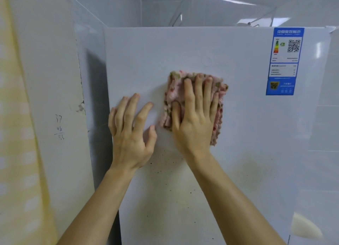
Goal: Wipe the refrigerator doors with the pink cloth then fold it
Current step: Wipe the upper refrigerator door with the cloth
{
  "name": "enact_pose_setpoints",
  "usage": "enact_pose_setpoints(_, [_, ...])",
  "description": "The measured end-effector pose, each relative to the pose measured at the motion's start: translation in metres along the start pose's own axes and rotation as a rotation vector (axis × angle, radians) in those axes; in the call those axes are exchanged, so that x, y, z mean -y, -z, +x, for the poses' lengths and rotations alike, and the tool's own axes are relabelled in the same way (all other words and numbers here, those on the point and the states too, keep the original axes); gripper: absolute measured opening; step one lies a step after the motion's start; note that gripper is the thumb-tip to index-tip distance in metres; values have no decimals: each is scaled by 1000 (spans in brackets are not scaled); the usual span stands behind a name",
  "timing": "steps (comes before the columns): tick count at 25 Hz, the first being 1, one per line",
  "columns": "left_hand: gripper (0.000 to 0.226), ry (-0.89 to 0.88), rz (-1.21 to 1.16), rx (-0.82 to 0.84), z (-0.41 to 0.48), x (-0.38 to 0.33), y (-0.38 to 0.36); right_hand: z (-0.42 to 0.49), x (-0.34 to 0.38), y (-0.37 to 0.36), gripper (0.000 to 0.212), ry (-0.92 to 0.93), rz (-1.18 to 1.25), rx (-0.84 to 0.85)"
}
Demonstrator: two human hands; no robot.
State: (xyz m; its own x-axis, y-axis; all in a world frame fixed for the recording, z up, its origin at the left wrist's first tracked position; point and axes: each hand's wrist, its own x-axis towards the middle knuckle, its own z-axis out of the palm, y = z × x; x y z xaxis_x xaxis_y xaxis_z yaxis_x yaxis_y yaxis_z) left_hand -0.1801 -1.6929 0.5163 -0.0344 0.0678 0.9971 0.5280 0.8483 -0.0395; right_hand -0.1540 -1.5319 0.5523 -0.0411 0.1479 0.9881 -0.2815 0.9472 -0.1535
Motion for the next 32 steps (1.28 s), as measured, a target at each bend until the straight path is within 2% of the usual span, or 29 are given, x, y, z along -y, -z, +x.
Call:
enact_pose_setpoints(3, [47,-2,42,-42,-3,16,3,-12,28,-14,54,39,-42,-11])
enact_pose_setpoints(8, [56,3,3,3,-16,35,12,-115,30,-15,55,113,-93,116])
enact_pose_setpoints(10, [53,-5,30,8,-21,43,14,-139,33,-15,57,101,-82,143])
enact_pose_setpoints(14, [52,-24,77,-6,-28,61,19,-127,38,-19,58,106,-98,159])
enact_pose_setpoints(17, [60,14,81,-8,-33,73,24,-96,51,-24,57,110,-97,155])
enact_pose_setpoints(22, [62,-38,95,48,-37,88,29,-48,78,-37,55,52,-79,42])
enact_pose_setpoints(25, [61,-30,90,57,-42,90,28,-71,72,-40,47,61,109,20])
enact_pose_setpoints(27, [61,-27,93,55,-44,90,26,-92,62,-37,39,118,33,19])
enact_pose_setpoints(32, [58,-42,94,30,-44,92,25,-150,43,-23,51,148,-117,168])
